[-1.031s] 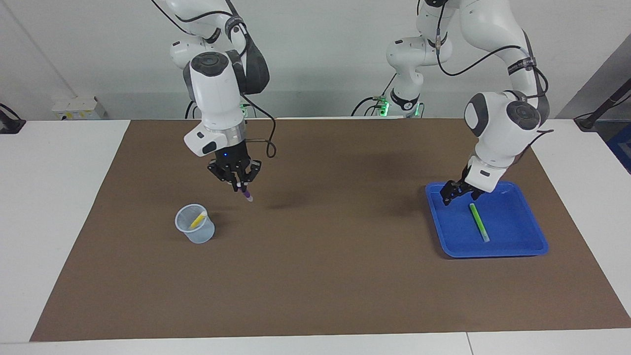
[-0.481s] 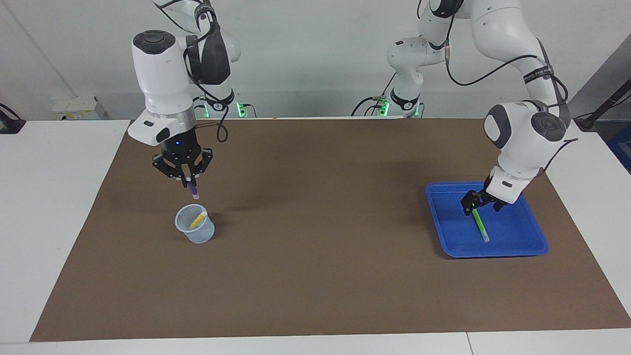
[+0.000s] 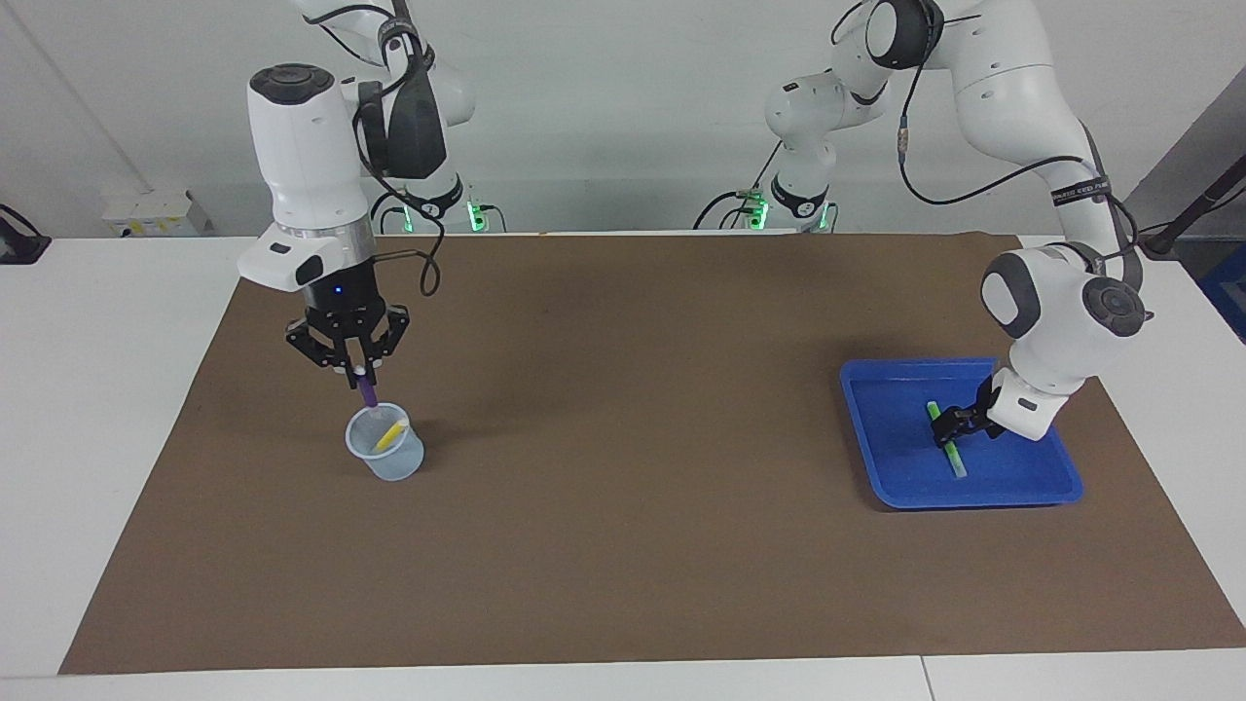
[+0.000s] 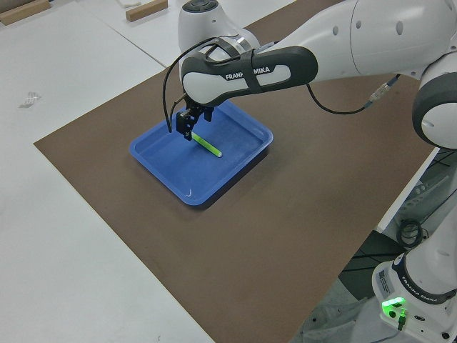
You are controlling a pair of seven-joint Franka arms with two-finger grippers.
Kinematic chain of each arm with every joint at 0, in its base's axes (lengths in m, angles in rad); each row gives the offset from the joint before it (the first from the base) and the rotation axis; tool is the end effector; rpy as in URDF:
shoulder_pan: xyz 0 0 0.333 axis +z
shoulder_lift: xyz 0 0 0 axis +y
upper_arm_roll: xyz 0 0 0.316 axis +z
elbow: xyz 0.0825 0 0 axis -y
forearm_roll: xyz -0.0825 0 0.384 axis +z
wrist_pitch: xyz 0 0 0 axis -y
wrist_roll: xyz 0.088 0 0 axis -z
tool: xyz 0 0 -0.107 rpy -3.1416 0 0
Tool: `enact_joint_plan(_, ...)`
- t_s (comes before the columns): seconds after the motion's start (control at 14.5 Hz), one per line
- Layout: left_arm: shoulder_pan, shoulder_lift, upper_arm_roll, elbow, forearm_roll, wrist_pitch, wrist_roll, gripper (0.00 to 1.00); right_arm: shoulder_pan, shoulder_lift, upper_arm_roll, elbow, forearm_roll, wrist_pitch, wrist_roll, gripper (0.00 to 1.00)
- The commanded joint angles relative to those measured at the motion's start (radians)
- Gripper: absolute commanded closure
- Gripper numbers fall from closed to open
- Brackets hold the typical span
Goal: Transfer and insert pens with both arms
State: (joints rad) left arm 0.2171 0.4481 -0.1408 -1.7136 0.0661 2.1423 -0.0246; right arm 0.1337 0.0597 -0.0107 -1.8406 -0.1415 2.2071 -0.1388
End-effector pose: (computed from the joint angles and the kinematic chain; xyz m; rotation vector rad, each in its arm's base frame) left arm 0.6592 0.0622 0.3304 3.1331 0.1223 -0.0223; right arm 0.6035 0.0699 0.5222 2.9381 0.4869 0.4587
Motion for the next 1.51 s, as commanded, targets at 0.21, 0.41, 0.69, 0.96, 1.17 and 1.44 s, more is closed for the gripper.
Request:
enact_joint_plan(0.21, -0.001, 0.001, -0.008, -0.069, -0.011, 0.054, 0.005, 0.20, -0.023, 0.037, 0.012, -0.064, -0.017, 0.069, -0.001, 1.00)
enact_joint_plan(0.41, 0.008, -0.009, -0.006, -0.115, -0.011, 0.125, 0.020, 0.21, -0.026, 0.057, 0.012, -0.083, -0.017, 0.095, 0.004, 1.00)
enact_joint_plan(0.69, 0.010, -0.009, -0.006, -0.115, -0.009, 0.129, 0.058, 0.69, -0.045, 0.066, 0.012, -0.083, -0.017, 0.095, 0.002, 1.00)
enact_joint_plan(0.96, 0.010, -0.012, -0.006, -0.118, -0.011, 0.120, 0.065, 1.00, -0.060, 0.066, 0.012, -0.083, -0.017, 0.082, 0.002, 0.24)
enact_joint_plan(1.17, 0.011, -0.014, -0.008, -0.106, -0.012, 0.096, 0.065, 1.00, -0.059, 0.058, 0.012, -0.083, -0.017, 0.071, -0.001, 0.16)
enact_joint_plan(1.44, 0.021, -0.022, -0.008, -0.020, -0.077, -0.065, 0.066, 1.00, -0.019, 0.035, 0.014, -0.074, -0.017, 0.033, 0.043, 0.14)
